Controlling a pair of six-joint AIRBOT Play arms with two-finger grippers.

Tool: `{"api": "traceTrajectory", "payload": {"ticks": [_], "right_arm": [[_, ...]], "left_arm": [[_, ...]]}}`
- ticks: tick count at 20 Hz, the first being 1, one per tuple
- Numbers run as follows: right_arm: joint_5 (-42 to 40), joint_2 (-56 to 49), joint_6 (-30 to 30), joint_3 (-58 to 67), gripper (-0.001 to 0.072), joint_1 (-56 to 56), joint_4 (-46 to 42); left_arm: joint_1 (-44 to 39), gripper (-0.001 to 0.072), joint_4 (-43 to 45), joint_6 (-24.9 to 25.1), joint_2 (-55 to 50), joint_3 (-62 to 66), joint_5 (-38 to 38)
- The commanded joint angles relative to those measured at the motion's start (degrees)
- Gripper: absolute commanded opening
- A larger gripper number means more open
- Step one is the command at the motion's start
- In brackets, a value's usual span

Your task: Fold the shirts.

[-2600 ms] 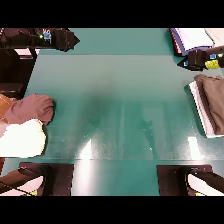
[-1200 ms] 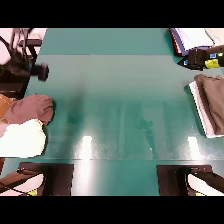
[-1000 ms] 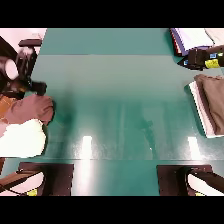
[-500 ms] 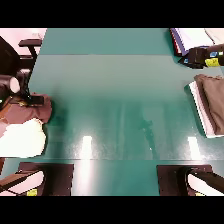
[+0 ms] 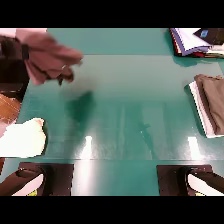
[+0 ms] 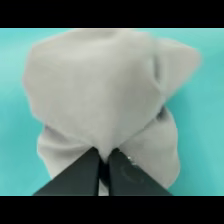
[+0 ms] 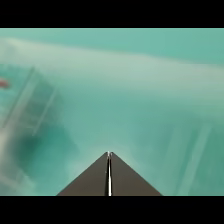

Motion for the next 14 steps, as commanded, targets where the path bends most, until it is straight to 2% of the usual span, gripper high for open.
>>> {"api": "traceTrajectory", "payload": {"ticks": [1, 5, 7, 8, 9, 10, 12, 14], "right_arm": [[0.94, -2.34, 0.0, 7.82, 0.0014, 0.0, -0.09], [2.12, -4.39, -0.02, 14.73, 0.0014, -0.13, -0.2], [1.68, -3.3, 0.0, 13.53, 0.0014, -1.33, -0.11], [1.66, -2.19, 0.0, 11.85, 0.0014, -2.25, -0.11], [1.66, -1.01, 0.0, 10.12, 0.0014, -3.41, -0.09], [1.6, 0.37, 0.0, 8.26, 0.0014, -4.76, -0.04], [1.57, 2.91, 0.0, 4.94, 0.0014, -7.15, -0.02], [1.14, 5.05, 0.02, 2.08, 0.0014, -9.31, 0.0]], "left_arm": [[-11.28, 0.0021, -2.67, 1.75, -0.61, 5.95, -0.44], [-24.26, 0.0022, -2.91, 4.31, -10.49, 5.9, -1.16], [-29.14, 0.0024, -4.13, 4.72, -17.49, 5.9, 1.53], [-30.49, 0.0054, -5.01, 5.11, -20.59, 5.9, 3.76], [-30.93, 0.0343, -5.95, 5.33, -23.34, 5.9, 6.56], [-30.64, 0.0524, -5.88, 4.13, -25.05, 5.9, 8.57], [-27.21, 0.0527, -5.55, 0.63, -25.7, 5.97, 8.33], [-21.18, 0.0526, -5.57, -0.81, -24.44, 5.97, 3.72]]}}
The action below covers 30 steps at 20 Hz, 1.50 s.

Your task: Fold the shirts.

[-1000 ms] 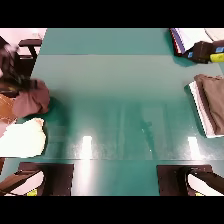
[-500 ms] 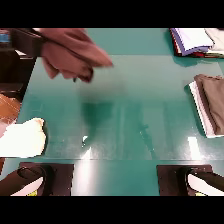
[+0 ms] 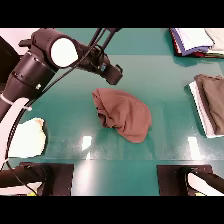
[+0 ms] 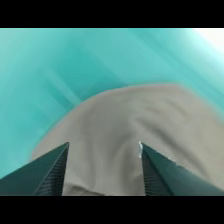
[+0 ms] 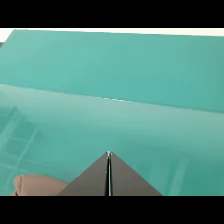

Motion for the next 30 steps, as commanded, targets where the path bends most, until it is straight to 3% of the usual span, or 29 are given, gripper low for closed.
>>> {"api": "traceTrajectory", "payload": {"ticks": [1, 3, 6, 11, 15, 18, 19, 20, 21, 22, 23, 24, 28, 29, 30], "right_arm": [[-0.83, 3.72, 0.04, -5.03, 0.0014, -3.58, 0.11], [-2.21, 5.18, 0.04, -7.87, 0.0014, -4.09, 0.15], [-3.02, 5.68, 0.04, -10.95, 0.0014, -3.19, 0.17], [-5.55, 5.68, 0.04, -16.0, 0.0014, 0.31, 0.11], [-5.31, 5.7, 0.07, -18.91, 0.0014, 0.28, 0.57], [-4.22, 5.68, 0.07, -20.98, 0.0014, 0.28, 0.57], [-3.87, 5.68, 0.07, -21.92, 0.0014, 0.28, 0.57], [-3.41, 5.7, 0.07, -22.84, 0.0014, 0.26, 0.55], [-3.04, 5.7, 0.07, -24.13, 0.0014, 0.24, 0.57], [-2.25, 5.7, 0.07, -25.7, 0.0014, 0.24, 0.57], [-1.2, 5.7, 0.07, -27.52, 0.0014, 0.22, 0.55], [0.42, 5.7, 0.07, -29.9, 0.0014, 0.11, 0.28], [5.11, 5.68, 0.09, -44.22, 0.0018, 0.11, -2.29], [4.81, 5.49, 0.07, -48.35, 0.0149, 0.13, -1.03], [4.52, 4.72, 0.07, -52.35, 0.0439, 0.13, 1.68]], "left_arm": [[8.11, 0.0526, -0.35, -4.09, -0.46, -0.24, -5.66], [15.06, 0.0526, -1.79, -5.75, 0.76, -3.74, -9.55], [21.62, 0.0526, -10.47, -5.64, 1.22, -14.97, -6.64], [22.69, 0.0527, -24.68, -3.91, -1.68, -33.18, 7.19], [22.69, 0.0527, -34.42, -0.24, -7.8, -35.36, 9.46], [22.51, 0.0524, -35.01, -0.26, -8.94, -35.36, 11.82], [22.51, 0.044, -35.01, -0.26, -8.94, -35.36, 12.24], [22.51, 0.0297, -34.99, -0.22, -8.96, -35.36, 12.59], [22.51, 0.0236, -34.97, 0.11, -8.96, -35.36, 13.09], [22.51, 0.0235, -34.99, 1.05, -8.96, -35.36, 13.77], [22.53, 0.01, -34.88, 1.31, -8.94, -35.3, 13.79], [22.88, 0.0024, -34.16, 2.12, -8.79, -34.86, 13.51], [24.39, 0.0023, -25.0, 2.29, -6.29, -29.46, 9.84], [24.39, 0.0023, -22.47, 2.29, -5.77, -28.09, 8.74], [24.39, 0.0023, -20.74, 2.32, -5.44, -27.1, 7.89]]}}
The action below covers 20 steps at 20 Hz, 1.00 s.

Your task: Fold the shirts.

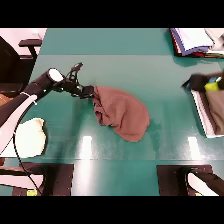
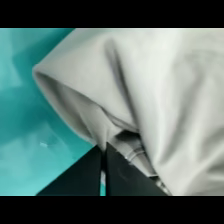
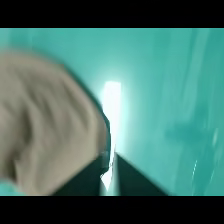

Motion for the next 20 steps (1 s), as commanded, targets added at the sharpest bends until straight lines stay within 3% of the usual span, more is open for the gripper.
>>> {"api": "traceTrajectory", "payload": {"ticks": [1, 5, 8, 10, 11, 13, 16, 20], "right_arm": [[1.38, -2.12, -0.07, -13.64, 0.0534, 0.13, 6.27], [-6.21, -10.62, -5.66, -22.88, 0.0509, 7.13, 19.52], [-13.73, -17.09, -6.49, -23.1, 0.0496, 14.4, 23.8], [-17.66, -19.52, -7.21, -23.04, 0.0296, 17.0, 24.98], [-18.99, -19.85, -7.21, -23.06, 0.0249, 17.57, 24.94], [-20.28, -19.06, -8.35, -22.86, 0.0037, 17.05, 24.83], [-20.17, -15.39, -8.61, -19.32, 0.0013, 12.98, 24.13], [-14.95, -8.61, -8.55, -6.6, 0.0012, 5.81, 15.72]], "left_arm": [[0.42, 0.0023, 6.86, 0.35, 1.2, 3.45, -3.15], [0.42, 0.0023, 7.54, 0.35, 1.11, 3.41, -3.19], [0.42, 0.0023, 8.94, 0.35, 1.11, 3.41, -3.69], [0.42, 0.0023, 10.08, 0.35, 1.11, 3.41, -4.46], [0.42, 0.0023, 11.13, 0.33, 1.11, 3.41, -4.81], [0.42, 0.0023, 13.27, 0.31, 1.11, 3.43, -5.57], [0.42, 0.0023, 15.37, 0.28, 1.2, 3.96, -5.7], [0.42, 0.0023, 18.34, 0.28, 6.64, 8.59, -3.91]]}}
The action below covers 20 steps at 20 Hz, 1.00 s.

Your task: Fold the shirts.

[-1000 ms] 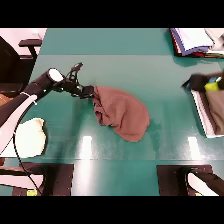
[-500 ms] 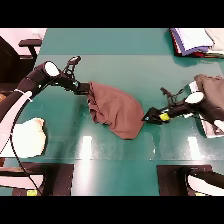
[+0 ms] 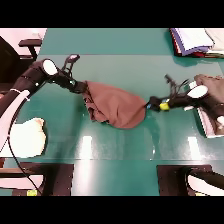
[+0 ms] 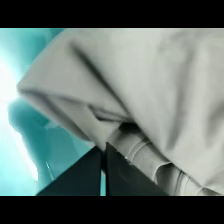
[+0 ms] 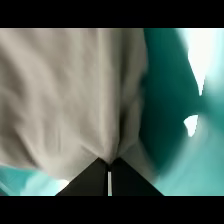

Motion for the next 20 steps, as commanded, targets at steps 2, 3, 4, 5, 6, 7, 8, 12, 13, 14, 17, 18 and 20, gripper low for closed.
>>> {"api": "traceTrajectory", "payload": {"ticks": [2, 3, 4, 5, 6, 7, 8, 12, 13, 14, 17, 18, 20], "right_arm": [[5.75, 7.52, -0.24, 14.82, 0.0012, -6.99, -8.2], [7.28, 9.29, -0.24, 18.82, 0.0012, -8.44, -9.33], [8.92, 10.8, -0.24, 22.62, 0.0012, -9.49, -10.01], [10.47, 12.24, -0.24, 26.29, 0.0012, -10.4, -10.86], [11.96, 13.77, -0.22, 29.99, 0.0012, -11.23, -11.93], [13.2, 15.15, -0.22, 33.22, 0.0012, -11.69, -12.81], [14.16, 16.68, -0.17, 36.26, 0.0012, -12.35, -13.88], [18.18, 20.63, 1.53, 46.25, 0.0012, -15.93, -18.21], [19.26, 20.83, 2.01, 48.78, 0.0012, -17.09, -18.91], [20.46, 20.61, 2.51, 51.49, 0.0012, -18.4, -19.76], [24.26, 16.7, 2.97, 60.26, 0.0012, -21.4, -19.89], [25.55, 14.49, 3.63, 62.99, 0.0012, -21.55, -19.89], [27.76, 9.57, 5.4, 66.55, 0.0011, -21.2, -19.8]], "left_arm": [[0.04, 0.0023, 5.35, 0.0, 8.7, 6.93, 2.43], [0.04, 0.0023, 6.1, 0.04, 11.58, 9.29, 2.45], [0.04, 0.0022, 6.36, 0.09, 14.75, 11.93, 2.43], [0.04, 0.0023, 6.34, 0.52, 17.77, 14.29, 2.45], [0.04, 0.0023, 6.32, 0.55, 20.79, 16.41, 2.32], [0.04, 0.0023, 6.32, 0.55, 24.06, 18.53, 2.1], [0.04, 0.0023, 6.29, 0.5, 27.1, 20.26, 1.9], [0.04, 0.0023, 5.66, 0.48, 38.84, 24.7, 1.95], [0.04, 0.0022, 5.38, 0.46, 40.81, 25.33, 1.86], [0.04, 0.0022, 5.03, 0.46, 42.27, 25.94, 1.42], [0.04, 0.0023, 5.03, 0.46, 44.04, 27.04, -1.42], [0.04, 0.0022, 5.05, 0.48, 43.76, 26.97, -3.54], [0.04, 0.0023, 5.11, 0.52, 40.46, 26.97, -11.15]]}}
